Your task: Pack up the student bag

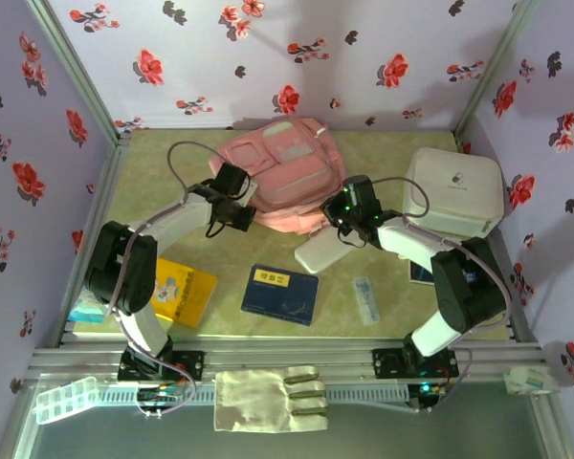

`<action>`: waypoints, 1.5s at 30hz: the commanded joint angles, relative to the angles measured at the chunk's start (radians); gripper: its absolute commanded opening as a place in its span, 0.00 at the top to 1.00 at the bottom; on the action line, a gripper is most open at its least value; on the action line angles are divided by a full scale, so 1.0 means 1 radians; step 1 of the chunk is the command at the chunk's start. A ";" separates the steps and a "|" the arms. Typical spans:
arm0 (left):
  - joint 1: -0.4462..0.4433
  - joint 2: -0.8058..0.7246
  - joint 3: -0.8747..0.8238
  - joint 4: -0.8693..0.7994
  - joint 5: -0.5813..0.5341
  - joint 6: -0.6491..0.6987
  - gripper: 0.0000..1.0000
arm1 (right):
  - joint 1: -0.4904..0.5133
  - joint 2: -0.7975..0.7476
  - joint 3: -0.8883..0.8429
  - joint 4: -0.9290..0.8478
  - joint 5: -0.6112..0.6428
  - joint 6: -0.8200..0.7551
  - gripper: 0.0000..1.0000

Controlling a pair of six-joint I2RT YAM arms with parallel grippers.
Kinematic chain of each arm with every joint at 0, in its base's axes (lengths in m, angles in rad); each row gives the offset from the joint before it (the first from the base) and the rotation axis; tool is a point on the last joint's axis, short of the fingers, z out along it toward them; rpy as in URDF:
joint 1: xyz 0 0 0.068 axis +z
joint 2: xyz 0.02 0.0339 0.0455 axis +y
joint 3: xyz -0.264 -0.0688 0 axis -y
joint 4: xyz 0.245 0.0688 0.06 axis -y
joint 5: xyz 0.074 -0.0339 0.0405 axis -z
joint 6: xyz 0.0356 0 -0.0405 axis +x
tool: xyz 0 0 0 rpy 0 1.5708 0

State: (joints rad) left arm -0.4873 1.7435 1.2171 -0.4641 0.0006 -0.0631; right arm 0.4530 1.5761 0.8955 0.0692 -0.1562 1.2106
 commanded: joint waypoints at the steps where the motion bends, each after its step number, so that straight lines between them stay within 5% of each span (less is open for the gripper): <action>1: 0.060 -0.009 -0.003 0.056 -0.102 0.025 1.00 | -0.024 -0.039 0.029 0.032 0.052 -0.025 1.00; 17: 0.211 0.186 0.225 -0.009 -0.156 -0.200 1.00 | 0.082 0.064 0.092 0.100 0.001 -0.011 0.99; 21: 0.210 0.190 0.244 -0.009 -0.149 -0.221 0.91 | 0.128 0.107 0.128 0.103 0.017 0.003 0.94; 26: 0.236 0.116 0.223 -0.074 -0.162 -0.336 0.68 | 0.154 0.075 0.159 0.019 0.074 -0.075 0.57; 31: 0.260 -0.091 0.090 -0.091 -0.158 -0.474 0.46 | 0.167 -0.011 0.182 -0.149 0.181 -0.245 0.36; 37: 0.298 -0.327 -0.148 -0.073 -0.157 -0.552 0.23 | 0.167 -0.073 0.217 -0.268 0.273 -0.441 0.22; 40: 0.311 -0.416 -0.277 -0.056 -0.185 -0.617 0.01 | 0.174 -0.065 0.261 -0.345 0.390 -0.490 0.17; 45: 0.339 -0.498 -0.429 -0.036 -0.192 -0.742 0.00 | 0.174 -0.068 0.251 -0.276 0.418 -0.590 0.01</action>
State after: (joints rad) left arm -0.1665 1.2842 0.8379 -0.5022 -0.1593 -0.6991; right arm 0.6201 1.5166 1.1461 -0.2058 0.1864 0.7208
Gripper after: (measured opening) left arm 0.994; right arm 0.982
